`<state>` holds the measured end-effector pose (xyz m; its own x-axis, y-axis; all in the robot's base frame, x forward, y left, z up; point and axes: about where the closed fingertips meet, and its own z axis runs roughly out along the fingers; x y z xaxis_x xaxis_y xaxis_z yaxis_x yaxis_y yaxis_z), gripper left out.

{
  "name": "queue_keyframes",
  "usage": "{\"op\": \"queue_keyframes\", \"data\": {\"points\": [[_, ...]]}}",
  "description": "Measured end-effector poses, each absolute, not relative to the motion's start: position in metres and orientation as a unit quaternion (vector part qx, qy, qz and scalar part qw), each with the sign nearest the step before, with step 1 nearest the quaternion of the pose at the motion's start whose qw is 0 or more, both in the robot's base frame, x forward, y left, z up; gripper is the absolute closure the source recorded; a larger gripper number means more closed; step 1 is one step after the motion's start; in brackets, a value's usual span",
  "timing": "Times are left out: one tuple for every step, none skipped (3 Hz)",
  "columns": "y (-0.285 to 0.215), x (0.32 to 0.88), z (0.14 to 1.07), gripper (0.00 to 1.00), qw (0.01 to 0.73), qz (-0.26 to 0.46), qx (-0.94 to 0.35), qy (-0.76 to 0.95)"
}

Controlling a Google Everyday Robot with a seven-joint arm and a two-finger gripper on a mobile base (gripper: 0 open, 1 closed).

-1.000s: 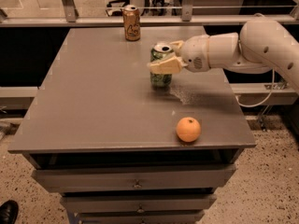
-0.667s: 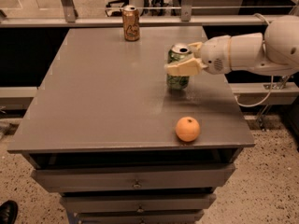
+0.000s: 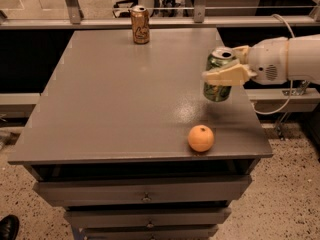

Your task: Move green can near orange

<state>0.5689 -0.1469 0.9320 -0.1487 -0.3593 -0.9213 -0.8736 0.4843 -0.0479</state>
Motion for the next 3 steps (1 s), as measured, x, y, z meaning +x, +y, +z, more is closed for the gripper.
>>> {"op": "queue_keyframes", "data": {"points": [[-0.153, 0.546, 0.925, 1.0, 0.495, 0.28, -0.419, 0.708], [-0.146, 0.54, 0.917, 0.97, 0.495, 0.294, -0.416, 0.704], [-0.141, 0.536, 0.912, 0.75, 0.489, 0.301, -0.416, 0.705]]}}
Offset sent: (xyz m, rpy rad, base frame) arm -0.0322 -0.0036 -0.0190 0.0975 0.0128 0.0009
